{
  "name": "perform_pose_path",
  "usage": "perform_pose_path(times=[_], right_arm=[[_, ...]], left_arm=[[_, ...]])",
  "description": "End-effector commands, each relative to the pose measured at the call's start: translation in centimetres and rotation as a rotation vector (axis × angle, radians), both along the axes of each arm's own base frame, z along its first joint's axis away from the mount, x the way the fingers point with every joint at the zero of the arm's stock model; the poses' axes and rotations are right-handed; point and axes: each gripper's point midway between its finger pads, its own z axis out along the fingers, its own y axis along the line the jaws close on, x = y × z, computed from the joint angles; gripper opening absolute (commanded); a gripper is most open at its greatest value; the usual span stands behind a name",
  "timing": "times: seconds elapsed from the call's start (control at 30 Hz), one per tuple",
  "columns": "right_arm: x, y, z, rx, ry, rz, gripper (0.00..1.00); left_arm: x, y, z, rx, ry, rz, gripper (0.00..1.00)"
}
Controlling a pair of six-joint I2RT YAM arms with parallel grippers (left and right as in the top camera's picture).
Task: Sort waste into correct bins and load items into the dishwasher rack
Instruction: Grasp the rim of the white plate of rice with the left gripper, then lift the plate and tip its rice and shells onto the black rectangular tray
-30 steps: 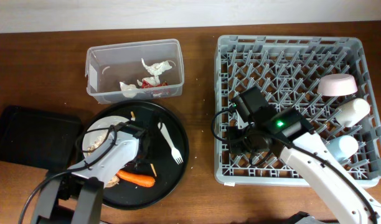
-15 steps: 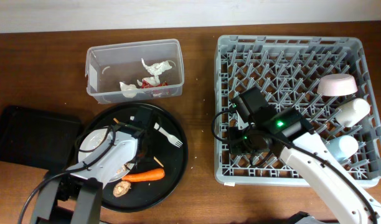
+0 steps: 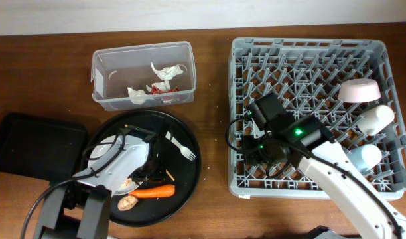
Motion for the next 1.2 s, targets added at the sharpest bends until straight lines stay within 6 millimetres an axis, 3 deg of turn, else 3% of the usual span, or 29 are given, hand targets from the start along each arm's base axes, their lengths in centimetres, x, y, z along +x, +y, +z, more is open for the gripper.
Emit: perform_pose_path(times=[0.0, 0.07, 0.23, 0.3, 0.37, 0.43, 0.57, 0.7, 0.8, 1.17], right_arm=[[0.3, -0.1, 0.1, -0.008, -0.009, -0.004, 0.27], [0.3, -0.1, 0.1, -0.008, -0.009, -0.004, 0.27], [0.2, -0.1, 0.1, -0.008, -0.009, -0.004, 0.27], [0.2, -0.1, 0.1, -0.008, -0.009, -0.004, 0.27], [0.2, -0.1, 0.1, -0.008, -0.009, -0.004, 0.27], [0.2, -0.1, 0.1, -0.008, -0.009, -0.004, 0.27], [0.2, -0.1, 0.1, -0.008, -0.009, -0.004, 0.27], [0.2, -0.1, 0.1, -0.008, -0.009, -0.005, 0.27], [0.3, -0.1, 0.1, -0.007, -0.008, -0.009, 0.27], [0.2, -0.1, 0.1, -0.007, -0.007, -0.011, 0.27]], left_arm=[[0.0, -1.1, -0.7, -0.054, 0.003, 0.007, 0.36], [-0.2, -1.3, -1.0, -0.071, 0.006, 0.008, 0.36], [0.7, 0.7, -0.8, 0.046, -0.042, -0.005, 0.34], [1.2, 1.1, -0.7, 0.073, -0.066, -0.009, 0.21], [1.4, 1.0, -0.8, 0.07, -0.073, -0.008, 0.19], [1.4, 1.0, -0.8, 0.071, -0.072, -0.008, 0.1], [1.4, 1.0, -0.8, 0.071, -0.072, -0.008, 0.02], [1.7, 1.2, -0.4, 0.082, -0.083, -0.01, 0.01], [2.9, 0.8, 0.9, 0.077, -0.101, -0.009, 0.01], [6.2, 0.4, 9.5, 0.117, -0.141, -0.012, 0.01]])
